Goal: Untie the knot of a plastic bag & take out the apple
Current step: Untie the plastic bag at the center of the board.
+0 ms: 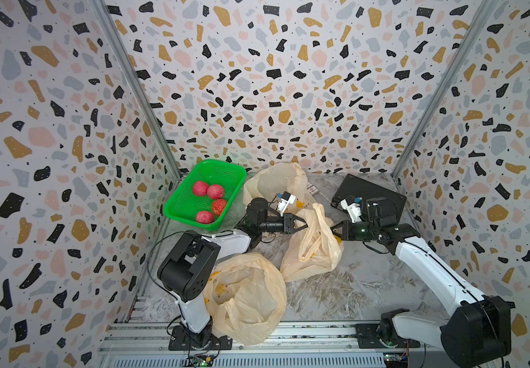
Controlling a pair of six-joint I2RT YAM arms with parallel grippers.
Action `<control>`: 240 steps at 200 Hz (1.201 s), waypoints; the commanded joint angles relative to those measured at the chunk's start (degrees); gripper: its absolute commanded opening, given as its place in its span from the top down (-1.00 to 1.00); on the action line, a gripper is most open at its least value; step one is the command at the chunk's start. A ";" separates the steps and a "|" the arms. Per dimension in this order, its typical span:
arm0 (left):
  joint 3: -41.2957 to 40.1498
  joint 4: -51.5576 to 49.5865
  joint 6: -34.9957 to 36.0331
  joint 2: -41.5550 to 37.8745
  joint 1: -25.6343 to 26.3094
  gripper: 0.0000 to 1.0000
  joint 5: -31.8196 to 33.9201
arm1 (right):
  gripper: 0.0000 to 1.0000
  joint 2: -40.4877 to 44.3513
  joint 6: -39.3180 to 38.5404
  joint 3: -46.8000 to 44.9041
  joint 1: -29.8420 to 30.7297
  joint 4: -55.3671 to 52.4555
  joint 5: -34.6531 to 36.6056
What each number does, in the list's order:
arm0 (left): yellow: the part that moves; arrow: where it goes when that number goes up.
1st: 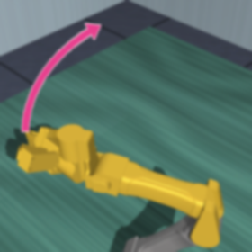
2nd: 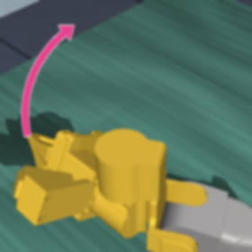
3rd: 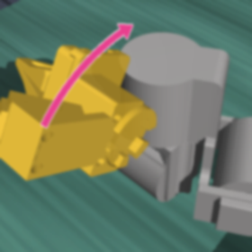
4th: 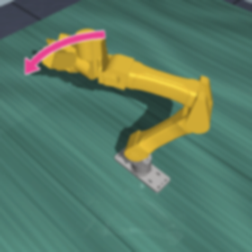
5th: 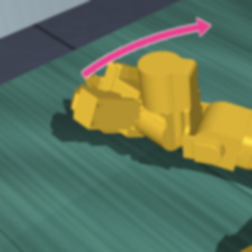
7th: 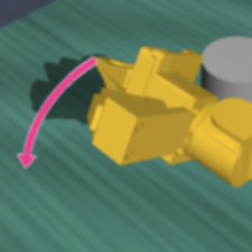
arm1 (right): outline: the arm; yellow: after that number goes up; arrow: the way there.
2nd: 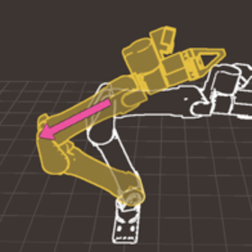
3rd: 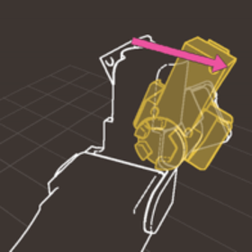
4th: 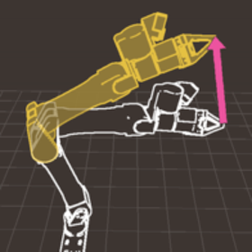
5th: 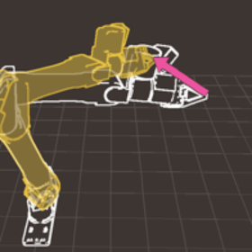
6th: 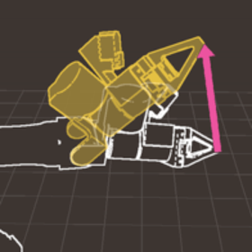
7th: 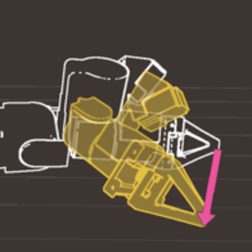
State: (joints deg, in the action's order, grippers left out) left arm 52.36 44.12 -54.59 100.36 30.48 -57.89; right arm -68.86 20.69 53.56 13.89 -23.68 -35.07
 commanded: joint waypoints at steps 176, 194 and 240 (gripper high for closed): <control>-5.16 -47.06 34.07 -18.18 -17.62 1.00 15.35 | 1.00 7.51 4.33 -6.41 -5.41 6.08 36.63; -6.77 -43.34 32.27 -19.07 -17.65 1.00 17.39 | 1.00 7.30 4.02 -7.70 -5.80 8.14 39.64; -10.31 -34.32 26.86 -20.07 -15.47 1.00 19.81 | 0.90 1.41 0.01 -1.31 -7.48 6.43 23.13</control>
State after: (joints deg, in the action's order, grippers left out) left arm 43.11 3.97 -24.38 81.54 14.52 -43.11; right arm -65.04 23.64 46.41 8.34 -15.20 -7.11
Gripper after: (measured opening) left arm 0.047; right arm 0.044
